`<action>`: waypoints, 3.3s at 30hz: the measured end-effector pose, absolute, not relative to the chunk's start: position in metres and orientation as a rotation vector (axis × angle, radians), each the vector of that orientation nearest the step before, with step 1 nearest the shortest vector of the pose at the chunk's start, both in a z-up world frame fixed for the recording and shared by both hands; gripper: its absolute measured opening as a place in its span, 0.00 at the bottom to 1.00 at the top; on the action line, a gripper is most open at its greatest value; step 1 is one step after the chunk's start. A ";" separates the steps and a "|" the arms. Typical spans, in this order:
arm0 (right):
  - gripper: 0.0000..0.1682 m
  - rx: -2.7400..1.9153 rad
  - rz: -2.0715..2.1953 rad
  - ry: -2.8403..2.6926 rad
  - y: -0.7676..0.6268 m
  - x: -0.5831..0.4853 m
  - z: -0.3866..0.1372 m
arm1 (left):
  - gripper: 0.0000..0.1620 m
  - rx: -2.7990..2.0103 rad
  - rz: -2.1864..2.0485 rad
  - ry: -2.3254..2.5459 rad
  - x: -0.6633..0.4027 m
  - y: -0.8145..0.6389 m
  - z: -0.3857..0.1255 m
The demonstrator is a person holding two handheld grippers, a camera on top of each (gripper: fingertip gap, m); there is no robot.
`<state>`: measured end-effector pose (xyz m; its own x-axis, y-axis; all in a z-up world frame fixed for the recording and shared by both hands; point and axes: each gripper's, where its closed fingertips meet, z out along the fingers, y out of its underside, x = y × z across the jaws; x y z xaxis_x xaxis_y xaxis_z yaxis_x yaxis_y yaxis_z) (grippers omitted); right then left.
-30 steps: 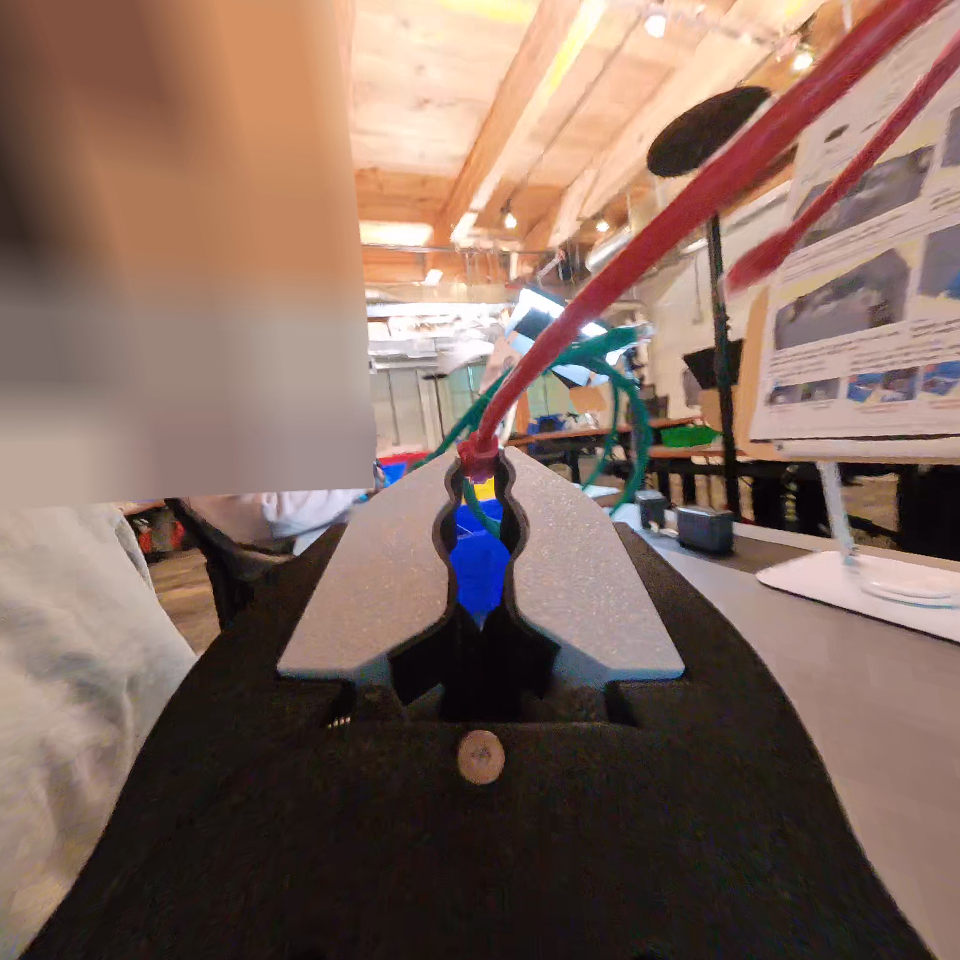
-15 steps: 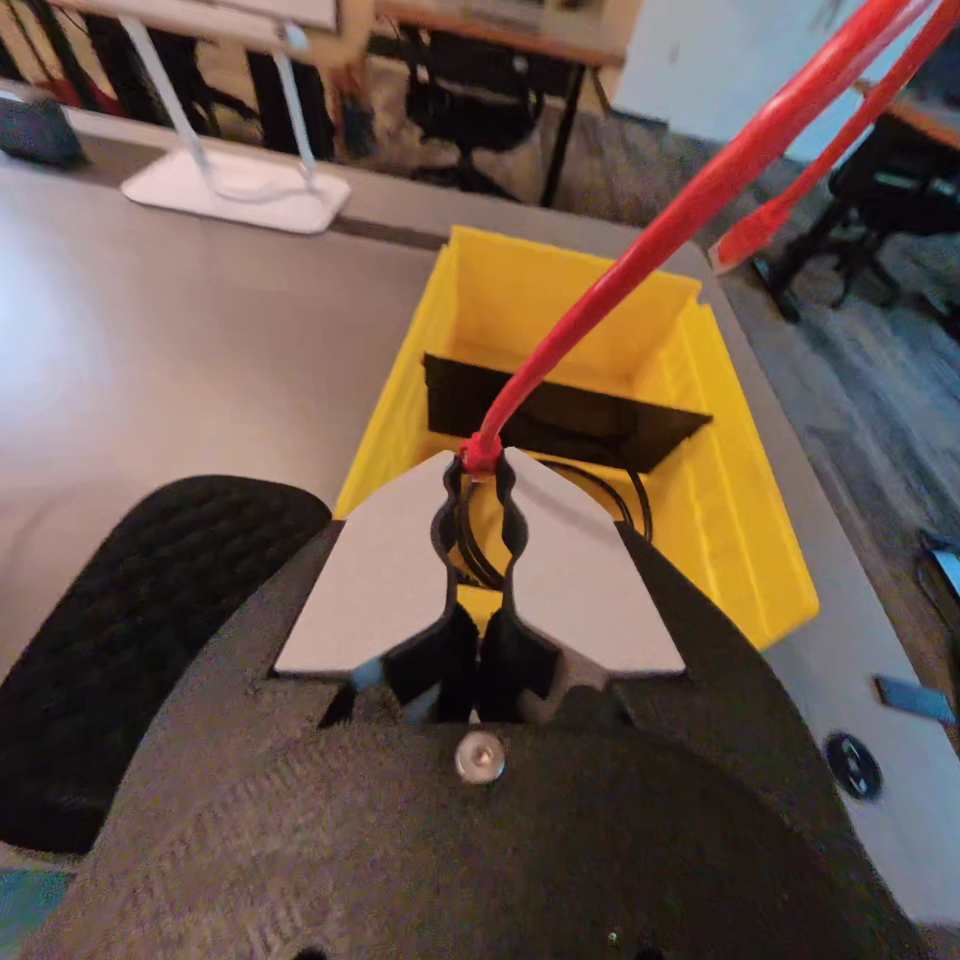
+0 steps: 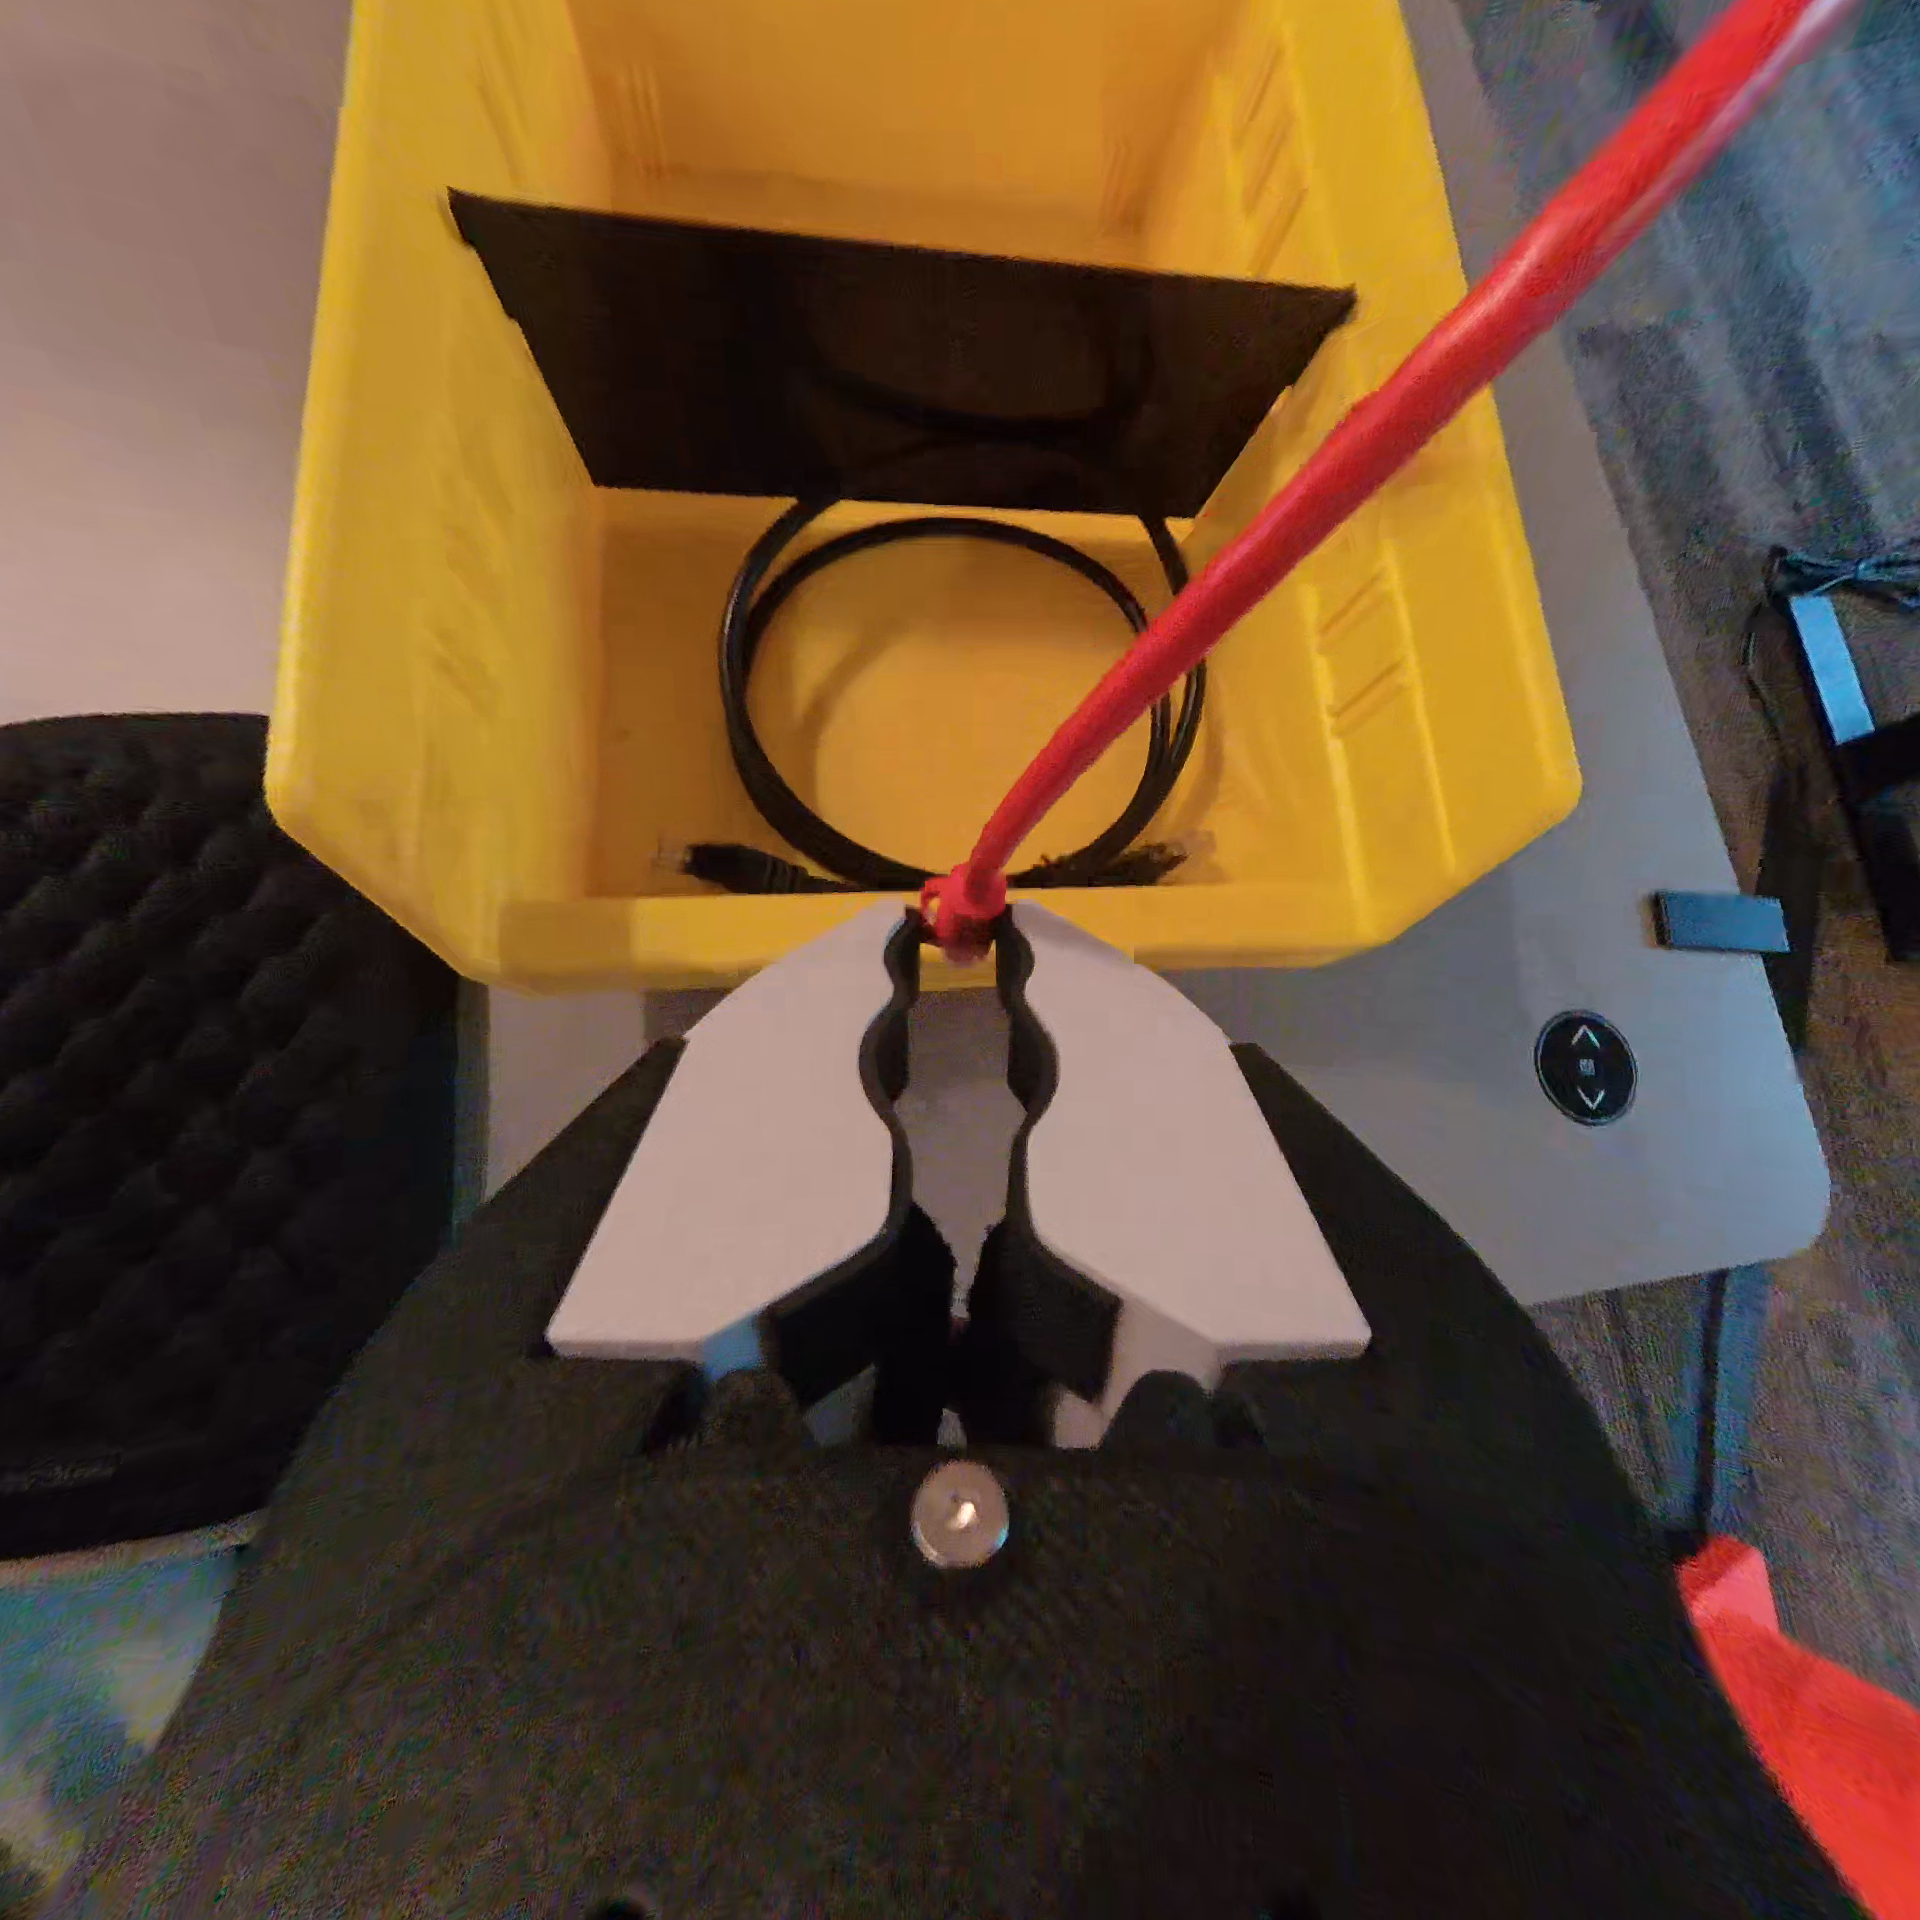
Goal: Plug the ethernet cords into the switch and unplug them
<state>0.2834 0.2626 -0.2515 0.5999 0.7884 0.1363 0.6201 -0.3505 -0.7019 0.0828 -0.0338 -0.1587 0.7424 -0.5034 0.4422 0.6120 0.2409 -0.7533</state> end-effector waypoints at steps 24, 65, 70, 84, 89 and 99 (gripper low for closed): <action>0.19 -1.539 0.826 -1.129 0.228 0.199 -0.190 | 0.17 -1.113 -0.768 -0.131 0.082 -0.031 -0.163; 0.11 -0.662 1.991 -1.370 -0.027 0.091 -0.146 | 0.18 -1.217 -0.559 -0.008 0.101 -0.023 -0.168; 0.11 -0.590 1.800 -1.280 -0.026 0.093 -0.144 | 0.18 -1.215 -0.592 -0.006 0.104 -0.023 -0.168; 0.09 -0.504 1.762 -1.248 -0.033 0.099 -0.128 | 0.17 -1.087 -0.850 -0.029 0.107 -0.031 -0.153; 0.08 -0.534 1.818 -1.058 -0.010 0.108 -0.109 | 0.17 -0.989 -0.905 -0.041 0.099 -0.043 -0.146; 0.08 -0.884 1.458 -1.144 0.117 0.154 -0.112 | 0.18 -0.981 -0.851 -0.073 0.088 -0.045 -0.146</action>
<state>0.1536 0.1167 -0.1118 -0.1927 0.9802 0.0456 -0.2776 -0.0098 -0.9606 0.0879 -0.0446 -0.1464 0.6838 -0.5993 0.4163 0.6618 0.2689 -0.6999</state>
